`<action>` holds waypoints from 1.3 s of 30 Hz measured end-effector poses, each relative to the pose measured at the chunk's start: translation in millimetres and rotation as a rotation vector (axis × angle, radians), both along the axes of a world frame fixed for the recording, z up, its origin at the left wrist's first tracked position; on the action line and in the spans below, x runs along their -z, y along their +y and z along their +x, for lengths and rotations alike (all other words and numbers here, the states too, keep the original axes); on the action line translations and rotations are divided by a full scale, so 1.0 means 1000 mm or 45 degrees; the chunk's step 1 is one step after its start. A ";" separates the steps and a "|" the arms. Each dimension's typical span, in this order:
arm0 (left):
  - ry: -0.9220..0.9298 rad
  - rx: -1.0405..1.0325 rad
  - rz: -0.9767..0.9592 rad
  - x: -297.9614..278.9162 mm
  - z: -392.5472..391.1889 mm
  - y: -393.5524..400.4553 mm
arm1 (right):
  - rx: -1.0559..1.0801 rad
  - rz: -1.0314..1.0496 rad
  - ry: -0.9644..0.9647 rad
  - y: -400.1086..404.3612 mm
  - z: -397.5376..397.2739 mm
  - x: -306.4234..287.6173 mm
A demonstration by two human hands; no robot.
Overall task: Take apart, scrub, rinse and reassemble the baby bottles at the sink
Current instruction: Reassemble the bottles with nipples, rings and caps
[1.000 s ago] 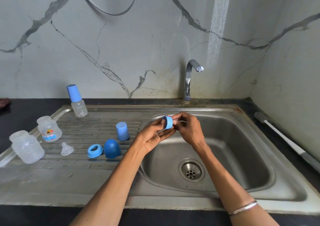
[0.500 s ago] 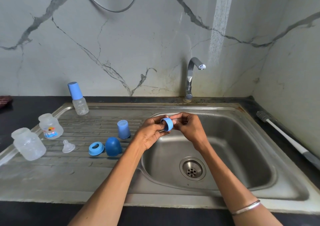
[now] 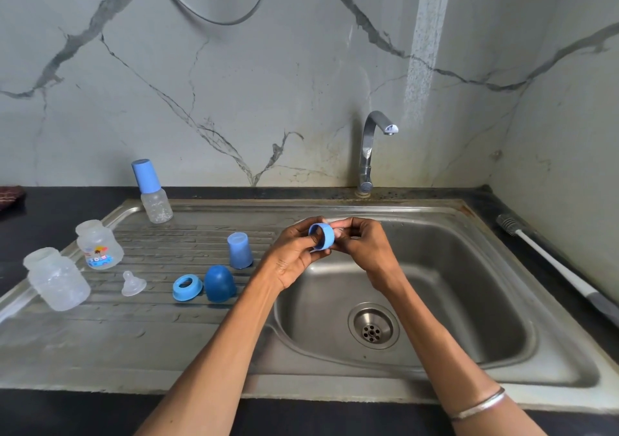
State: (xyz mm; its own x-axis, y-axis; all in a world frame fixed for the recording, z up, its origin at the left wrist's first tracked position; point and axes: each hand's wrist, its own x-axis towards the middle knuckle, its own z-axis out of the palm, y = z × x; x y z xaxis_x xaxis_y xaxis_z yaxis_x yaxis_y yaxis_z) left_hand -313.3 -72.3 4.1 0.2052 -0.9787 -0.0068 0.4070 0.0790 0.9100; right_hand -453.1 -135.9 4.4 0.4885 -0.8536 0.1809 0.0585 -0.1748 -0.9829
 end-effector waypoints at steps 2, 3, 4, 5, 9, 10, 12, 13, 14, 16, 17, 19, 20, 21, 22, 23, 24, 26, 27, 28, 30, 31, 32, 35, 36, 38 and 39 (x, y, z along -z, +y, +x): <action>-0.045 0.018 -0.007 -0.002 0.002 0.001 | 0.061 -0.044 0.012 0.000 -0.002 0.001; -0.057 0.045 -0.020 -0.002 0.004 0.002 | 0.077 -0.045 0.001 -0.001 -0.003 0.001; -0.055 0.067 -0.034 -0.002 0.004 0.002 | 0.075 -0.036 -0.015 -0.002 -0.005 0.002; -0.042 0.069 -0.045 -0.001 0.003 0.003 | 0.057 -0.027 -0.029 -0.003 -0.007 0.002; 0.076 0.020 -0.033 -0.001 0.000 0.004 | -0.052 0.005 -0.016 -0.005 -0.009 0.003; 0.106 0.022 -0.027 -0.001 -0.001 0.004 | -0.073 0.016 -0.022 -0.005 -0.010 0.003; 0.157 0.033 -0.014 0.000 -0.004 0.002 | -0.086 0.041 -0.037 -0.005 -0.010 0.002; 0.147 0.031 -0.010 0.001 -0.005 0.002 | -0.069 0.035 -0.032 -0.005 -0.010 0.002; 0.120 0.029 -0.010 0.001 -0.006 0.002 | -0.036 0.007 -0.012 -0.004 -0.009 0.001; 0.087 0.025 -0.011 0.001 -0.007 0.000 | 0.055 -0.099 0.057 -0.002 -0.007 -0.001; 0.089 0.023 -0.009 0.002 -0.005 -0.001 | 0.089 -0.150 0.079 0.000 -0.005 -0.002; 0.124 0.019 0.002 0.004 -0.002 -0.004 | 0.139 -0.218 0.096 0.002 -0.001 -0.002; 0.163 0.018 0.008 0.005 0.000 -0.004 | 0.157 -0.237 0.104 0.003 0.000 -0.003; 0.206 0.023 0.003 0.007 0.001 -0.004 | 0.169 -0.252 0.110 0.005 0.002 -0.003; 0.243 0.040 -0.013 0.007 0.002 -0.005 | 0.178 -0.262 0.112 0.006 0.004 -0.003; 0.276 0.070 -0.041 0.008 0.002 -0.005 | 0.178 -0.264 0.110 0.008 0.005 -0.004; 0.303 0.102 -0.070 0.008 0.002 -0.004 | 0.170 -0.261 0.105 0.009 0.006 -0.005; 0.342 0.134 -0.096 0.007 0.001 -0.004 | 0.140 -0.241 0.089 0.011 0.007 -0.007; 0.342 0.149 -0.105 0.007 0.002 -0.004 | 0.116 -0.219 0.080 0.011 0.007 -0.007; 0.342 0.169 -0.118 0.007 0.002 -0.004 | 0.086 -0.189 0.070 0.010 0.006 -0.007; 0.349 0.227 -0.150 0.008 0.004 -0.003 | 0.020 -0.121 0.035 0.010 0.006 -0.006; 0.352 0.253 -0.159 0.010 0.006 -0.004 | -0.013 -0.080 0.012 0.010 0.005 -0.006; 0.355 0.270 -0.159 0.011 0.007 -0.004 | -0.046 -0.036 -0.014 0.011 0.005 -0.006; 0.374 0.294 -0.155 0.011 0.007 -0.003 | -0.110 0.064 -0.062 0.012 0.003 -0.008; 0.380 0.294 -0.157 0.010 0.006 -0.002 | -0.127 0.080 -0.072 0.012 0.003 -0.008; 0.377 0.286 -0.157 0.009 0.005 -0.001 | -0.154 0.096 -0.075 0.012 0.001 -0.008; 0.370 0.279 -0.160 0.009 0.003 0.000 | -0.156 0.100 -0.071 0.012 0.000 -0.008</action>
State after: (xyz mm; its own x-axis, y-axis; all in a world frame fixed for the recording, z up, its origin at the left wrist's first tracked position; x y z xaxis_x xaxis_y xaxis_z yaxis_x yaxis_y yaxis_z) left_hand -309.9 -72.3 -4.6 -0.0020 -0.9960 0.0890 0.6662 0.0651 0.7429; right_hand -453.5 -124.3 12.0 0.5806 -0.8010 0.1457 0.1297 -0.0857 -0.9878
